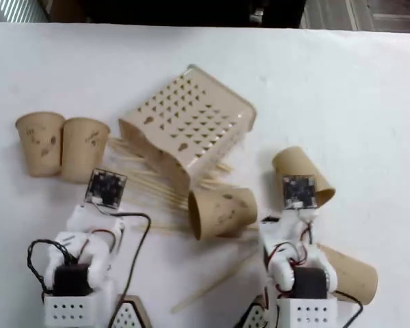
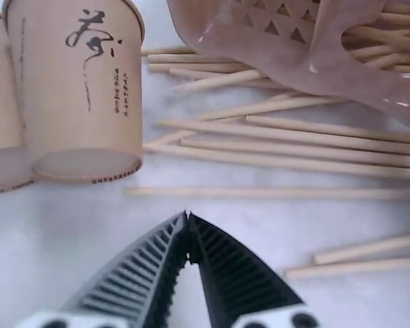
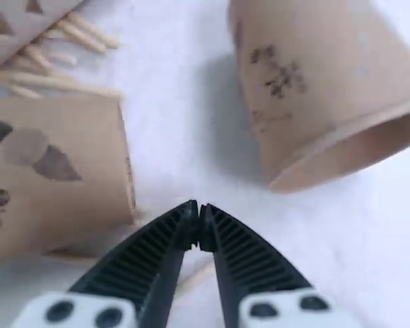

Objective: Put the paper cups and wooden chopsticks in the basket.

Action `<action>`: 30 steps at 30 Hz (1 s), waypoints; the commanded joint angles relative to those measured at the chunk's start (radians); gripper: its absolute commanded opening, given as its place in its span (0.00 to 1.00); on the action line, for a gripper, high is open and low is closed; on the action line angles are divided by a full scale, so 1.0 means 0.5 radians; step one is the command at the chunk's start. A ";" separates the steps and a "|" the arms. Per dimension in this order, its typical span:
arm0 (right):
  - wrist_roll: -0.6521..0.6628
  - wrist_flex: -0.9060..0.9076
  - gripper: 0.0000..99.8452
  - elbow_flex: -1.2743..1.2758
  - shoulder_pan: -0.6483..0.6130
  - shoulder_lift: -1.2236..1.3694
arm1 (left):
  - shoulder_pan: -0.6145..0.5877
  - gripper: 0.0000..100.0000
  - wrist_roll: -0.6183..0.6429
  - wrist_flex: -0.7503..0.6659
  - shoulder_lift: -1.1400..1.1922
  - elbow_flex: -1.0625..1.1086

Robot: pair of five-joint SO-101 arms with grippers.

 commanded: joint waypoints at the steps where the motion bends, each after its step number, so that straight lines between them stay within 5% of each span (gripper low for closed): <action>1: 0.298 -0.103 0.02 -0.249 0.180 -0.023 | -0.002 0.02 -0.006 -0.028 0.014 -0.104; 5: 0.491 -0.152 0.02 -0.516 0.176 -0.020 | -0.140 0.02 -0.006 -0.021 0.014 -0.126; 10: 0.531 -0.137 0.11 -0.951 -0.140 0.164 | -0.376 0.03 0.006 -0.015 0.014 -0.196; 18: 0.522 0.158 0.12 -1.982 -0.572 1.490 | -0.407 0.03 -0.003 -0.006 0.014 -0.187; 22: 0.522 0.422 0.23 -2.473 -0.824 1.993 | -0.407 0.03 -0.003 -0.006 0.014 -0.187; 26: 0.525 0.471 0.34 -2.673 -1.045 2.309 | -0.407 0.03 -0.003 -0.006 0.014 -0.184; 30: 0.534 0.394 0.35 -2.694 -1.263 2.561 | -0.407 0.03 -0.003 -0.009 0.014 -0.175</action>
